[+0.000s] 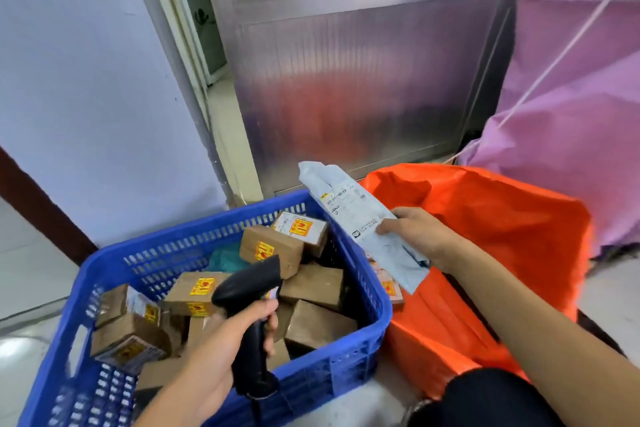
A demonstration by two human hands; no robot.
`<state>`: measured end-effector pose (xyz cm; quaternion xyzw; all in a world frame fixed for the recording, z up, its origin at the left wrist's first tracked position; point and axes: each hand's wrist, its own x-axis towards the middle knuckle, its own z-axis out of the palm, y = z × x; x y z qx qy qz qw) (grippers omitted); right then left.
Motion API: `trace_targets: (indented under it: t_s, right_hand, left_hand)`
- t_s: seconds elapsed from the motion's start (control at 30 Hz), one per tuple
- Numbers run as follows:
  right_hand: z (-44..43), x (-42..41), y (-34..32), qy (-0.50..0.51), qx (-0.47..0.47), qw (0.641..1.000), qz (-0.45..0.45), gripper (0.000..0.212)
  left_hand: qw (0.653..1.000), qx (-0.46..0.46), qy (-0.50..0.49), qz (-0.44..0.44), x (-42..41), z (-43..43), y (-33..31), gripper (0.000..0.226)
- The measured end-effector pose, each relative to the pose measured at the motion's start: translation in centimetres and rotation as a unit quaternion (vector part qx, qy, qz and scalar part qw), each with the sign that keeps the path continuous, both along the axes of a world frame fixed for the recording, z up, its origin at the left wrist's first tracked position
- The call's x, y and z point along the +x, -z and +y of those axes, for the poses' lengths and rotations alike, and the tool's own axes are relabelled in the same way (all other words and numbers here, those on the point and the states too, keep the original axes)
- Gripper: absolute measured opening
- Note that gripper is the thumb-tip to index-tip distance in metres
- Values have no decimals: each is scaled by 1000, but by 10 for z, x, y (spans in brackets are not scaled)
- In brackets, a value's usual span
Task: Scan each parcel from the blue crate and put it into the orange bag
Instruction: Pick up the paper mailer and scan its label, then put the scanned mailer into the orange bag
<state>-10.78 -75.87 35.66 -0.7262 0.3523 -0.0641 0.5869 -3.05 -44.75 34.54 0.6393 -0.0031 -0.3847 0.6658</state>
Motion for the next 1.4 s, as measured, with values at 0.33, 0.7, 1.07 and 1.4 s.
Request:
trace_targets:
  t_s: [0.33, 0.7, 1.07, 1.4]
  right_hand:
    - [-35, -78, 99, 136, 36, 988, 57, 11]
    - [-62, -98, 164, 166, 54, 978, 111, 11]
    - [-116, -85, 223, 246, 24, 963, 107, 19]
    - [-146, -31, 249, 283, 148, 946, 55, 17]
  left_hand:
    - [991, 77, 106, -4, 2, -107, 52, 24]
    - [997, 56, 42, 40, -16, -169, 87, 19]
    - [997, 71, -11, -23, -27, -172, 114, 30]
    - [997, 67, -15, -40, -31, -170, 113, 31]
